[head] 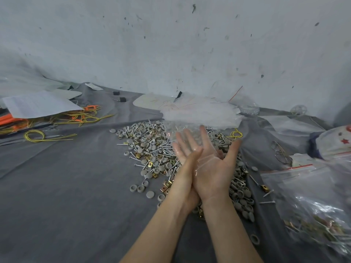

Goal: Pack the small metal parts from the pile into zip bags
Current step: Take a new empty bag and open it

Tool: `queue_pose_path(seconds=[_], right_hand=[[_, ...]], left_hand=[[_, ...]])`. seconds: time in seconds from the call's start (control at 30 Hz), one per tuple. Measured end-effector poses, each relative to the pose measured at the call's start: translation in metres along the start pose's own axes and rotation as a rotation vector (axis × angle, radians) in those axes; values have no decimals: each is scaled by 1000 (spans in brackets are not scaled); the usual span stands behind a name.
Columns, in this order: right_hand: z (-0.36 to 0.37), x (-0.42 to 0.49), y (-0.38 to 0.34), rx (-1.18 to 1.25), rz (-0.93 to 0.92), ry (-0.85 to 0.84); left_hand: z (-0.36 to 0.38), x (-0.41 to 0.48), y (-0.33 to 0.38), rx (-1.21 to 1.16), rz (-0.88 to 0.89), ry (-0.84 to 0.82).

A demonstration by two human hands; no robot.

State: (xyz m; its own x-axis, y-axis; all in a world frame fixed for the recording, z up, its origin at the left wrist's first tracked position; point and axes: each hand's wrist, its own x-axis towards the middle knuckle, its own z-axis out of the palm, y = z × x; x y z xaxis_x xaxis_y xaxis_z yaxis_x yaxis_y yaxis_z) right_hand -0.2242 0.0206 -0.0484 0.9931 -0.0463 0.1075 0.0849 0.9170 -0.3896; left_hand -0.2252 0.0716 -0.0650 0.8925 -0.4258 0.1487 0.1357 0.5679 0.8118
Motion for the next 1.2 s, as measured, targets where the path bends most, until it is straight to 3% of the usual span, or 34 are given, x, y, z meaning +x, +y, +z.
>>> queue_pose_path(seconds=[0.03, 0.1, 0.17, 0.3, 0.47, 0.63, 0.7, 0.77, 0.83, 0.87, 0.97, 1.07, 1.13, 1.2], right_hand=[[-2, 0, 4, -57, -21, 34], [-9, 6, 5, -87, -18, 121], [-6, 4, 1, -171, -54, 128], [4, -3, -9, -87, -38, -68], [4, -2, 0, -349, 151, -189], [-3, 6, -5, -526, 114, -129], [-8, 8, -19, -624, 98, -56], [-12, 7, -30, -804, 120, -13], [-9, 7, -31, -1008, 209, -28], [-5, 8, -29, -1102, 263, -54], [6, 13, -13, -1246, 400, -128], [14, 17, -1, -1334, 468, -172], [15, 19, 3, -1389, 424, -165], [16, 18, 7, -1408, 227, -97]], left_hand=[[5, 2, 2, 61, -1, -11], [14, 1, 0, -52, -45, 2], [13, -2, -1, -77, 43, -44], [6, -1, -6, -190, 84, -48], [-14, 5, 31, -235, 85, 184], [-26, -3, 53, 225, 139, 379], [-42, -9, 65, 618, 316, 497], [-60, -14, 78, 1202, 532, 424], [-62, -16, 87, 1695, 453, 196], [-60, -16, 87, 1831, 351, 87], [-53, -12, 76, 1984, 122, -89], [-53, -10, 74, 1954, 32, -117], [-59, -11, 80, 1878, 19, -90], [-70, -14, 91, 1733, 59, 5]])
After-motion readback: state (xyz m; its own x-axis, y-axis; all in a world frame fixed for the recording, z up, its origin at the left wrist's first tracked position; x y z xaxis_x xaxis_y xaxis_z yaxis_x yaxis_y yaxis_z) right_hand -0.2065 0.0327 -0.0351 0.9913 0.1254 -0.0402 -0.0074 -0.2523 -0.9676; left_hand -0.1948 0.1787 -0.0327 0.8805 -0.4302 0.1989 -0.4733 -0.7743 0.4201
